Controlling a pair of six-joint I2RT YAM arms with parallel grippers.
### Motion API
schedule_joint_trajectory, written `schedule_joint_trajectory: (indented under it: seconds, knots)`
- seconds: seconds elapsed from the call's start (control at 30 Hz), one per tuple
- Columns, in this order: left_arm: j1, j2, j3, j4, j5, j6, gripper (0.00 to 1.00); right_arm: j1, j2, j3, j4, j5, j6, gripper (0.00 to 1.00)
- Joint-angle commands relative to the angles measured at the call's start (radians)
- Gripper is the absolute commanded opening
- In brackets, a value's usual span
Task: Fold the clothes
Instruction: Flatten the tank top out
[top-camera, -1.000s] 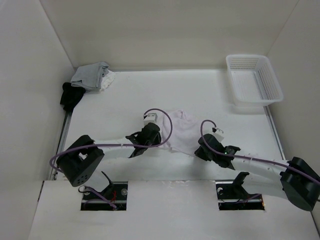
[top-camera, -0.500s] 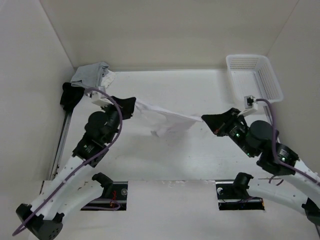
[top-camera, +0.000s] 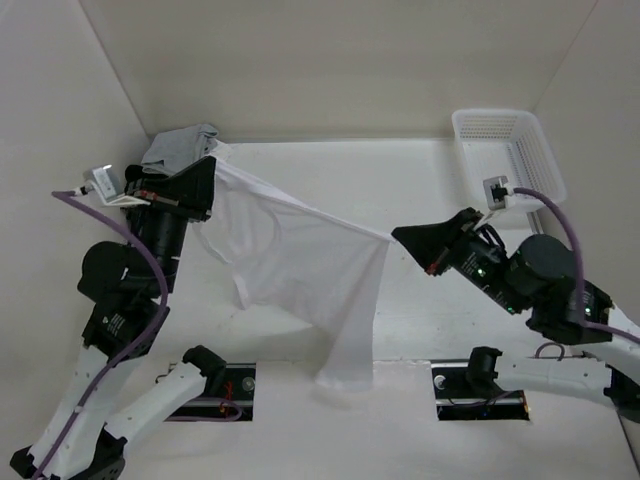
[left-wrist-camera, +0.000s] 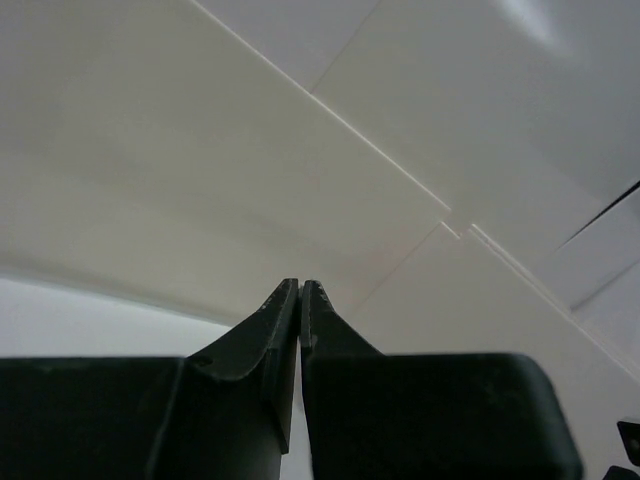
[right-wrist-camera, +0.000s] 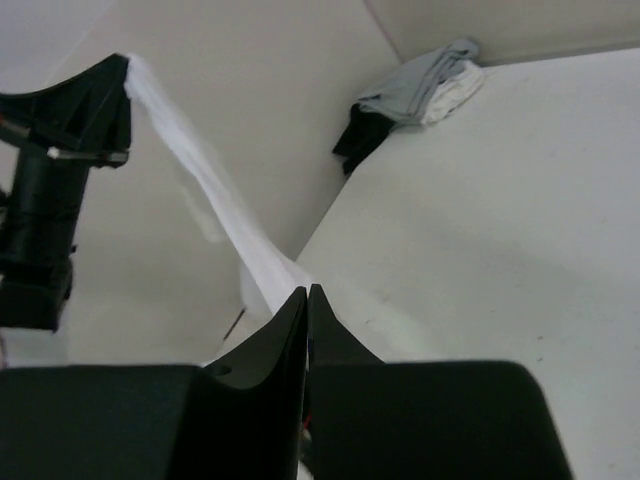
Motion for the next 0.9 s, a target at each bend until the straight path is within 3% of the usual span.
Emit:
schedule_joint_trajectory:
  seconds: [0.0,0.1,0.13,0.17,0.2,0.3,0.33,0.37,0.4,0.43,0.5,0.6,0.63,0.7,0.77,0.87]
  knots:
    - [0.034,0.161,0.009,0.052,-0.03,0.051,0.02,-0.272,0.057,-0.121,0.107,-0.181,-0.023,0.04]
    - [0.094,0.426,0.042,0.181,0.028,0.089,0.03,-0.621,0.245,-0.24,0.308,-0.503,0.041,0.04]
    - [0.109,0.484,0.064,0.197,0.041,0.095,0.03,-0.668,0.294,-0.251,0.354,-0.545,0.054,0.03]
    - [0.141,0.644,0.157,0.209,0.082,0.1,0.03,-0.759,0.405,-0.255,0.424,-0.594,0.077,0.03]
    - [0.155,0.727,0.214,0.217,0.102,0.103,0.03,-0.795,0.461,-0.246,0.448,-0.603,0.087,0.02]
    - [0.163,1.066,0.569,0.136,0.151,0.111,0.06,-0.924,0.664,-0.2,0.535,-0.532,0.152,0.02]
    - [0.157,1.103,0.614,0.122,0.151,0.118,0.08,-0.935,0.683,-0.195,0.548,-0.522,0.161,0.03]
    - [0.145,1.215,0.759,0.066,0.164,0.146,0.25,-0.958,0.736,-0.184,0.58,-0.495,0.176,0.11]
    - [0.14,1.242,0.792,0.041,0.164,0.155,0.34,-0.966,0.759,-0.181,0.586,-0.482,0.184,0.19]
    - [0.129,1.259,0.794,0.018,0.165,0.168,0.47,-0.969,0.793,-0.176,0.578,-0.465,0.184,0.34]
    - [0.123,1.227,0.692,0.042,0.151,0.168,0.54,-0.964,0.798,-0.213,0.569,-0.452,0.17,0.43]
    - [0.112,1.092,0.38,0.146,0.147,0.133,0.49,-0.894,0.726,-0.362,0.598,-0.399,0.115,0.42]
    - [0.103,0.991,0.175,0.212,0.126,0.081,0.44,-0.848,0.688,-0.427,0.601,-0.381,0.097,0.38]
    - [0.089,0.914,0.016,0.26,0.109,0.037,0.4,-0.805,0.655,-0.481,0.591,-0.366,0.086,0.29]
    - [0.065,0.808,-0.2,0.281,0.082,-0.002,0.36,-0.728,0.6,-0.572,0.571,-0.35,0.071,0.13]
    - [0.034,0.675,-0.444,0.229,0.056,-0.053,0.34,-0.644,0.498,-0.672,0.536,-0.344,0.094,0.15]
